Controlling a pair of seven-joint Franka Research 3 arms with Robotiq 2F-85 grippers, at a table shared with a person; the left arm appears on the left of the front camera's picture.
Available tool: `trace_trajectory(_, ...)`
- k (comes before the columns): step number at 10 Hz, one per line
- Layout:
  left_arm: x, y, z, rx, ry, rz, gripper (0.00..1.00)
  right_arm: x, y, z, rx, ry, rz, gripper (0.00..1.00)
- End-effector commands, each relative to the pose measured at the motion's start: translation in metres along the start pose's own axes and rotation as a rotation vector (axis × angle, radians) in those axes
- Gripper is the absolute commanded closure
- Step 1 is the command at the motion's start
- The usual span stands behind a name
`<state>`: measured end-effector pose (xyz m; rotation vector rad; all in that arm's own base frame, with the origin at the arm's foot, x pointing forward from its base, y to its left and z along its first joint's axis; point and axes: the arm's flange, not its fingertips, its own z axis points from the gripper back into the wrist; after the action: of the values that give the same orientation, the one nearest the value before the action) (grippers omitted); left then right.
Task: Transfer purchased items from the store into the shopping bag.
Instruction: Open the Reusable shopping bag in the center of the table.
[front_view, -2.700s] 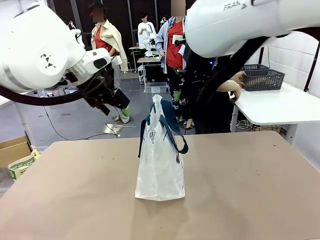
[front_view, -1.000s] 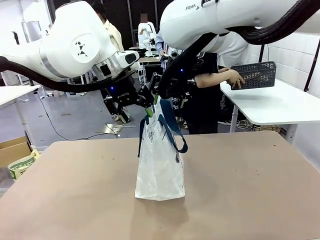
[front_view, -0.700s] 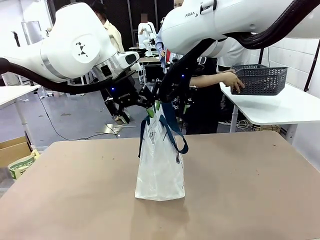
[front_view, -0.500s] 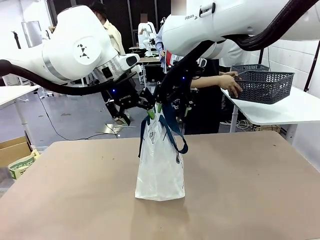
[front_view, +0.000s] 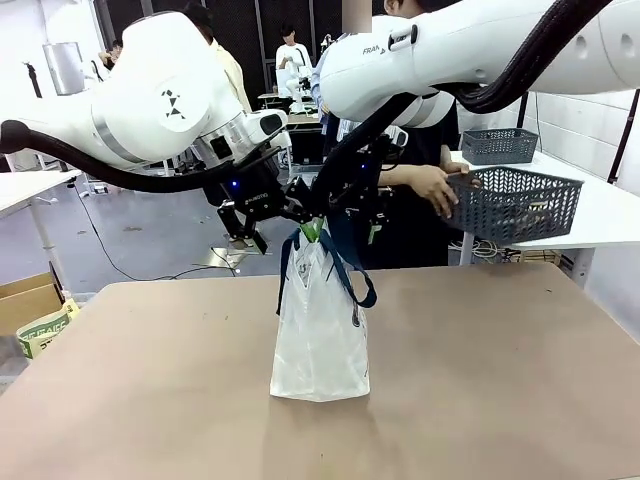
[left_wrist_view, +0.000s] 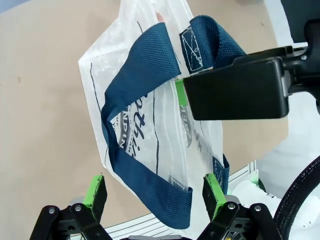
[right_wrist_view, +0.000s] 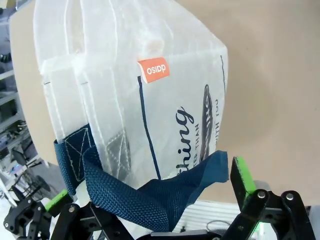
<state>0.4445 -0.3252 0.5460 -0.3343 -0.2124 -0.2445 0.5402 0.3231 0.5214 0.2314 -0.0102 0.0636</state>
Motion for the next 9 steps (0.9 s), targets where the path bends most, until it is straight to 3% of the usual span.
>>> trace_trajectory(1, -0.001, 0.007, -0.007, 0.057, 0.006, -0.017, 0.00, 0.007, 0.005, 0.002, -0.035, -0.008, 0.030, 0.00)
trace_trajectory(3, 0.000, 0.000, 0.000, 0.000, 0.000, 0.000, 0.00, 0.006, -0.001, -0.003, -0.062, -0.050, 0.212, 0.00)
trace_trajectory(8, -0.005, 0.020, 0.000, 0.002, -0.033, 0.032, 1.00, -0.010, -0.018, -0.007, -0.022, -0.016, 0.209, 0.99)
trace_trajectory(9, -0.007, 0.026, 0.003, 0.005, -0.035, 0.042, 1.00, -0.015, -0.025, -0.005, -0.029, -0.021, 0.200, 1.00)
